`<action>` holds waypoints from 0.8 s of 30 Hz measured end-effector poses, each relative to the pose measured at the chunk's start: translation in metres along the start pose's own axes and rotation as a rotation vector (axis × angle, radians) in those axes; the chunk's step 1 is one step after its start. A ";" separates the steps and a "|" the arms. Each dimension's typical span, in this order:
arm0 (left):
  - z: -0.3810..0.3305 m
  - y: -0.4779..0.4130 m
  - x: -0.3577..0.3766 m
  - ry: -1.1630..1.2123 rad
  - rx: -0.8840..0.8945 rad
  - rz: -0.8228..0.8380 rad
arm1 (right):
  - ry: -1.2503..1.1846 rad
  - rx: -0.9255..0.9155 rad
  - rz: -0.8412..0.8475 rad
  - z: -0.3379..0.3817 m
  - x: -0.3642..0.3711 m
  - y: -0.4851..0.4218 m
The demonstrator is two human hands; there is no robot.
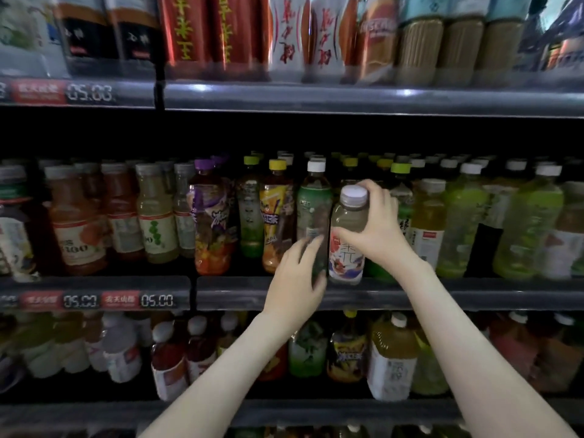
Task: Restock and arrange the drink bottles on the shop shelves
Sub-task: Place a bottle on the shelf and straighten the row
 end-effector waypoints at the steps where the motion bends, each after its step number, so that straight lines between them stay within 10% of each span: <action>1: -0.003 -0.002 0.003 0.034 -0.008 0.028 | -0.054 -0.015 0.016 0.001 -0.001 0.006; 5: -0.012 -0.002 0.013 0.173 -0.093 0.053 | -0.241 -0.034 0.232 -0.001 0.011 0.033; 13: -0.033 0.035 -0.015 0.282 -0.013 -0.045 | -0.424 -0.267 0.002 0.034 -0.013 0.085; 24: -0.016 0.189 -0.122 0.617 -0.462 0.080 | -0.801 0.292 0.453 0.137 0.057 0.196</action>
Point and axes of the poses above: each hand's wrist, its own y-axis away from the middle knuckle, its own x-axis out of the palm, z = x × y, the point moved 6 cm from there along -y, towards the middle knuckle, and after that the axes turned 14 degrees about x, right-handed, at the moved point
